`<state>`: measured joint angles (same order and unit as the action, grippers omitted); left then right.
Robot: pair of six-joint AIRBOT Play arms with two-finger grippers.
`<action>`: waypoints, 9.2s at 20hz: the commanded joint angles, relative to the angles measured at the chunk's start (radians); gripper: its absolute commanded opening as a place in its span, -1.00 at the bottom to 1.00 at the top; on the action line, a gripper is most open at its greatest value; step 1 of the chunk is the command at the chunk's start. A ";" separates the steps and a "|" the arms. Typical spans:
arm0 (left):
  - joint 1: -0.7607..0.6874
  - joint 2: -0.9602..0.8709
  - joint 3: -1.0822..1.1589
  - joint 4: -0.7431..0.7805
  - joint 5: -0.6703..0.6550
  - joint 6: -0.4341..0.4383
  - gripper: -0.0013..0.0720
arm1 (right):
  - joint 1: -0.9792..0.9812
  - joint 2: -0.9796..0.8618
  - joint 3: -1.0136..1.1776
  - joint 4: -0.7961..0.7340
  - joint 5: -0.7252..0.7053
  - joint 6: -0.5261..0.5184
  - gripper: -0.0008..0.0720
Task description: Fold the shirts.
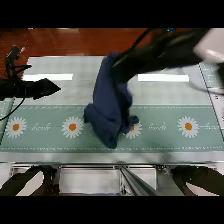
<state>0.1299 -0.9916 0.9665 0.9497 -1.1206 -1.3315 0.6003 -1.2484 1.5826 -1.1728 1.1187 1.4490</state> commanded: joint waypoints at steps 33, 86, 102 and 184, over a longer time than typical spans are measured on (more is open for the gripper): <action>-0.184 -0.557 -0.080 -0.410 -0.014 0.276 -0.90 | -0.459 0.601 -1.334 0.270 -0.106 0.270 0.14; 0.035 0.518 -0.319 -0.093 -0.220 -0.009 -0.90 | -0.487 0.593 -0.376 -0.400 0.182 0.272 -0.91; 0.079 -0.006 -0.480 -0.274 0.193 0.228 0.43 | -0.545 -0.233 -0.063 -0.188 -0.031 0.280 0.15; -0.143 0.049 0.098 0.135 -0.066 -0.144 -0.90 | -0.500 0.327 -0.336 -0.357 0.187 0.142 -0.91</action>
<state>-0.0109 -0.8356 1.2430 1.1042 -1.4242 -1.4643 0.1013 -0.8131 1.3735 -1.5318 1.4483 1.5772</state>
